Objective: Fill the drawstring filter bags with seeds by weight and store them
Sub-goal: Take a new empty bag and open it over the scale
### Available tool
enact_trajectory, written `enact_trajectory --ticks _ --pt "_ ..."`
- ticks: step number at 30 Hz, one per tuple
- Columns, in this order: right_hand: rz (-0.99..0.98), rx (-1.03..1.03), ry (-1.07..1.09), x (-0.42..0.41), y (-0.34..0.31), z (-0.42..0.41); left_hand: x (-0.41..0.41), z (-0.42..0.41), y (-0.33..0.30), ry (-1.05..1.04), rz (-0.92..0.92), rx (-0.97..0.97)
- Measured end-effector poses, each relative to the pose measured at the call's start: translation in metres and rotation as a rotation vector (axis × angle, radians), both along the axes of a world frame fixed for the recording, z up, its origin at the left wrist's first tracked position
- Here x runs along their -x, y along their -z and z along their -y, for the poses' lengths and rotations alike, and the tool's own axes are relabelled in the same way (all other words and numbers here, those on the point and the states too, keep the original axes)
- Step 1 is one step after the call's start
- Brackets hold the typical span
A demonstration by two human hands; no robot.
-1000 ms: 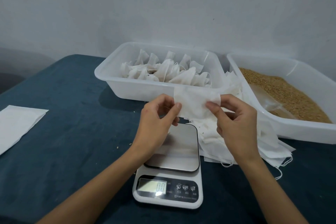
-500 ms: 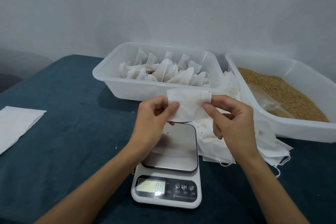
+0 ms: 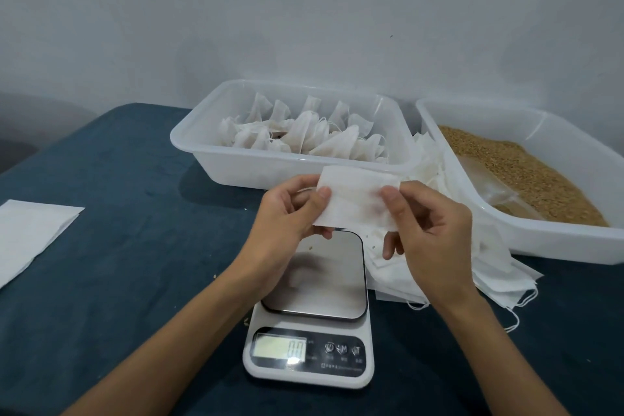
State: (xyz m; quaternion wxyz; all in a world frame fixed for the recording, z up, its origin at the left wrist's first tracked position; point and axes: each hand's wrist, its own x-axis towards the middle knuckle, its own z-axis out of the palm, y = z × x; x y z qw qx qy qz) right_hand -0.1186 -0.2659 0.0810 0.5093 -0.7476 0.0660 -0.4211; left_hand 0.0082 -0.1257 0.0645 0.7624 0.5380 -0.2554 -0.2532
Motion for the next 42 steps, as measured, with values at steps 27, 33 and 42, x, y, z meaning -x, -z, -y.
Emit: enact_trajectory --ticks 27,33,42 --pt "-1.077 0.461 -0.396 -0.016 -0.119 -0.014 0.037 -0.006 -0.003 0.172 0.465 -0.197" --pt "-1.227 0.452 -0.45 -0.016 -0.128 -0.016 0.038 -0.004 -0.001 0.141 0.446 -0.226" --pt "-1.183 0.486 -0.403 -0.019 -0.132 -0.016 0.037 -0.004 -0.003 0.004 0.412 -0.208"
